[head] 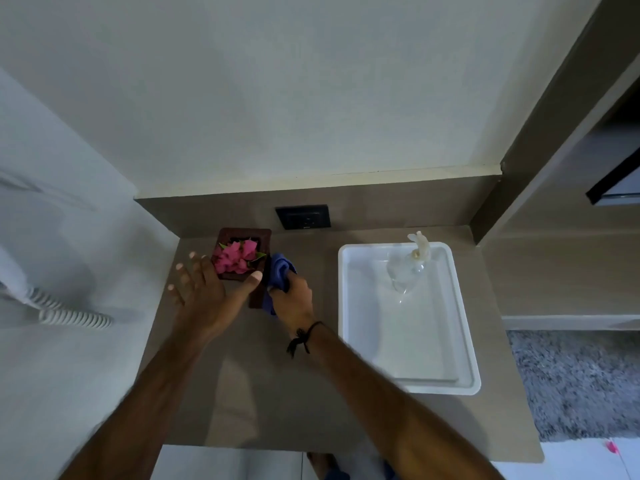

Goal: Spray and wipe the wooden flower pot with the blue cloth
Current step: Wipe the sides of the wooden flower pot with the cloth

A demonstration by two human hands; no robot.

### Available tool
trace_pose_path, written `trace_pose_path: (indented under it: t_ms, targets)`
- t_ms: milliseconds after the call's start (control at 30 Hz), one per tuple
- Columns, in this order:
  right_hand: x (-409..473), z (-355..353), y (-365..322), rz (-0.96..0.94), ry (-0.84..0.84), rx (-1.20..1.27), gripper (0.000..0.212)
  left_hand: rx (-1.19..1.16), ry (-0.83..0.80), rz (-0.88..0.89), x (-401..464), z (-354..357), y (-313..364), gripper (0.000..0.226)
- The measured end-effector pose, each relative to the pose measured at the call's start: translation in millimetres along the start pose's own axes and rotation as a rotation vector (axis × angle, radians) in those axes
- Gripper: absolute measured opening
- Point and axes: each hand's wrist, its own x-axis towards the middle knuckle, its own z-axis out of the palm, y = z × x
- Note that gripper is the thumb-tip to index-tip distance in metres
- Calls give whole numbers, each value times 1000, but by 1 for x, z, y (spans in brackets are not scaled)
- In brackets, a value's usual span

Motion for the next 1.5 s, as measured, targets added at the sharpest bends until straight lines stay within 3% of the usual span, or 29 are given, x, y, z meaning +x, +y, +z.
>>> trace_pose_path:
  t_ms: [133,233,367,533,667,767,867,1067,1233,1500]
  targets:
    - [-11,7,9,-77,30,71,28,131,-15,69,4,6,-8,121]
    - [-8,4,30,-66,38,-128,29,-23,11,-1,7,8,-7,132]
    - [-3,2,33,-25,27,-322,34,-29,13,2,11,11,-10,144]
    - [-2,5,7,100,52,-126,44,-28,4,-8,11,13,-9,138]
    - [-8,-2,-18,-22,49,54,22,-47,29,7,9,13,-7,130]
    - [-17,-1,-10,-99,69,144,19,-50,43,14,9,15,-8,130]
    - [-16,6,11,-140,70,9,22,-58,50,17,10,17,-10,132]
    - [6,4,22,-24,29,-431,36,-53,25,13,11,15,-10,135]
    - [17,1,1,113,3,-279,43,-72,4,27,8,13,-8,131]
    - [2,-16,-29,59,-14,121,29,-115,37,28,8,16,-8,128]
